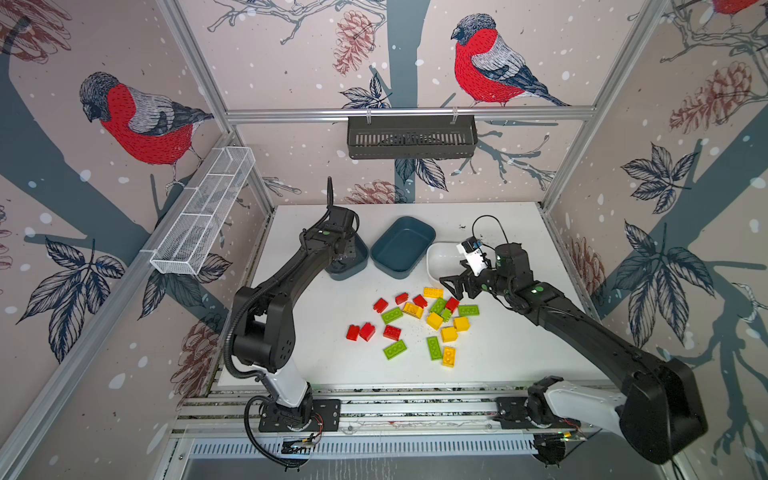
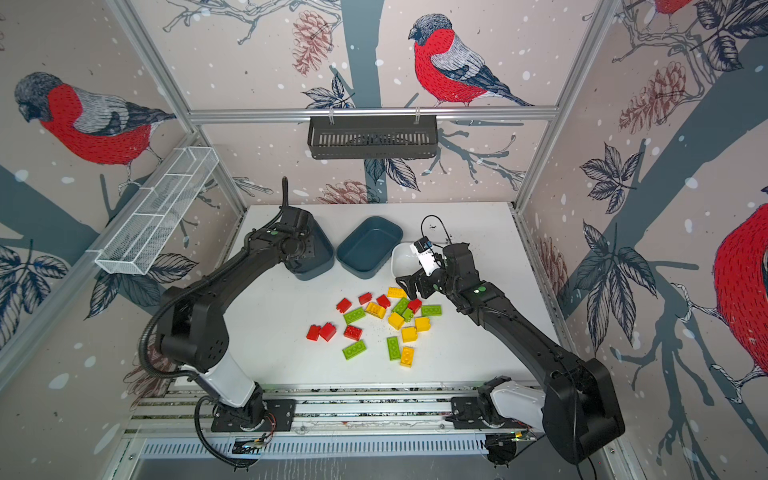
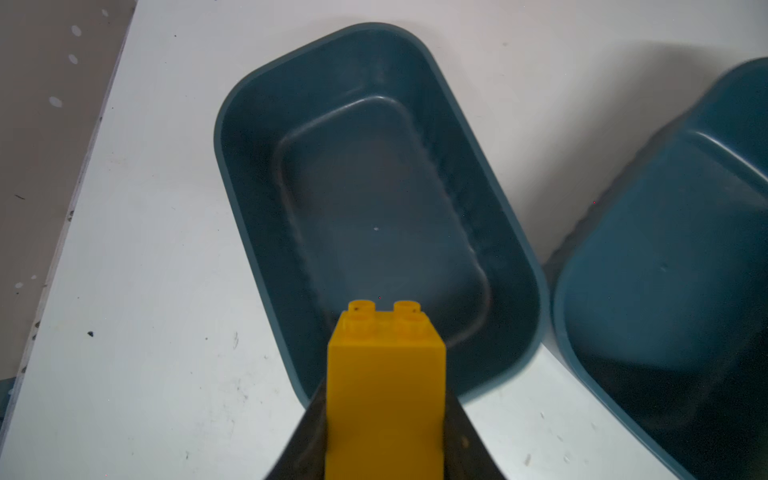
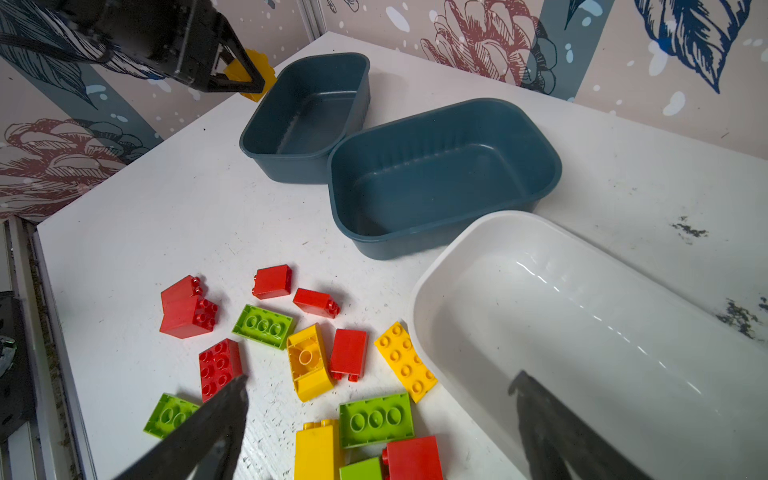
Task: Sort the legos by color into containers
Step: 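Carry the yellow brick over the outer teal bin and release it, then move the left gripper down to the red bricks nearest the robot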
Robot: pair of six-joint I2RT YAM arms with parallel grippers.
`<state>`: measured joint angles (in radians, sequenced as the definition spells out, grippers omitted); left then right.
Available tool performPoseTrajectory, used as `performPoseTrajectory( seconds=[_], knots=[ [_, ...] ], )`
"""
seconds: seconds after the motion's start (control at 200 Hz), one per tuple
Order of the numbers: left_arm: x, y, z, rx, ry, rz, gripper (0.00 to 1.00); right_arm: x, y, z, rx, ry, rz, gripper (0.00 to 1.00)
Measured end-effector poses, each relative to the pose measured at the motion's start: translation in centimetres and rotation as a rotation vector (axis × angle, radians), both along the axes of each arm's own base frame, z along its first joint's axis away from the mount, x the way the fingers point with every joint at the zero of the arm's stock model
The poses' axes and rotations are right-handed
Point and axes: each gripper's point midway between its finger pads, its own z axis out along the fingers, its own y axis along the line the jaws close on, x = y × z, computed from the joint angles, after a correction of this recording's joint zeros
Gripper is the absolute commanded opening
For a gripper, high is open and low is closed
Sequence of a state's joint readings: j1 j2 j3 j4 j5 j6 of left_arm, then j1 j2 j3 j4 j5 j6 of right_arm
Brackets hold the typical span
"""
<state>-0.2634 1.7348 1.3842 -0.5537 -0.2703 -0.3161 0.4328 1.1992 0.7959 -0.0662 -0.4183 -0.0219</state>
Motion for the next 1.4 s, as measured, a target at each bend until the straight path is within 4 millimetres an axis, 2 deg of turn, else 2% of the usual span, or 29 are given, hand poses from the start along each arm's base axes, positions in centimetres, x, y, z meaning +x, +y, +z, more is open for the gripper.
performPoseTrajectory(
  seconds=[0.115, 0.235, 0.28, 0.33, 0.405, 0.48, 0.6, 0.725, 0.866, 0.986, 1.106, 1.236, 1.286, 1.401],
  knots=[
    [1.9, 2.3, -2.7, 0.031, 0.048, 0.062, 0.32, 0.4, 0.2, 0.1, 0.000, 0.002, 0.001, 0.99],
    [3.9, 3.6, -4.7, 0.046, 0.066, 0.113, 0.32, 0.6, 0.3, 0.2, 0.003, -0.002, 0.003, 0.99],
    [4.5, 3.8, -5.4, 0.052, 0.072, 0.126, 0.37, 0.7, 0.4, 0.2, 0.003, -0.001, 0.004, 0.99],
    [5.1, 3.9, -5.9, 0.060, 0.075, 0.136, 0.48, 0.6, 0.4, 0.2, 0.003, 0.001, 0.006, 0.99],
    [5.5, 3.9, -5.9, 0.059, 0.072, 0.140, 0.55, 0.7, 0.4, 0.4, 0.005, -0.003, 0.006, 0.99],
    [6.0, 3.9, -5.1, 0.055, 0.054, 0.142, 0.68, 0.7, 0.5, 0.5, 0.005, -0.005, 0.006, 0.99],
    [5.4, 3.6, -3.7, 0.034, 0.049, 0.130, 0.76, 0.7, 0.5, 0.5, 0.003, -0.004, 0.008, 0.99],
    [2.9, 2.5, -1.5, 0.001, 0.048, 0.094, 0.77, 0.7, 0.5, 0.6, 0.003, -0.002, 0.011, 0.99],
    [-2.8, 0.4, -1.3, -0.068, 0.103, 0.051, 0.77, 0.5, 0.6, 0.7, 0.003, 0.004, 0.019, 0.99],
    [-8.4, -1.5, -2.4, -0.133, 0.180, 0.013, 0.77, 0.3, 0.5, 0.5, -0.002, 0.021, 0.024, 0.99],
    [-13.5, -2.6, -3.7, -0.179, 0.260, -0.005, 0.75, 0.2, 0.5, 0.3, -0.010, 0.030, 0.031, 0.99],
    [-17.3, -2.8, -4.6, -0.219, 0.305, 0.011, 0.75, 0.0, 0.6, 0.0, -0.020, 0.043, 0.045, 0.99],
    [-18.7, -3.5, -5.2, -0.244, 0.338, 0.003, 0.75, 0.0, 0.6, 0.0, -0.020, 0.047, 0.049, 1.00],
    [-21.3, -3.9, -6.6, -0.277, 0.388, 0.024, 0.73, 0.1, 0.8, -0.5, -0.021, 0.064, 0.060, 0.99]
  ],
)
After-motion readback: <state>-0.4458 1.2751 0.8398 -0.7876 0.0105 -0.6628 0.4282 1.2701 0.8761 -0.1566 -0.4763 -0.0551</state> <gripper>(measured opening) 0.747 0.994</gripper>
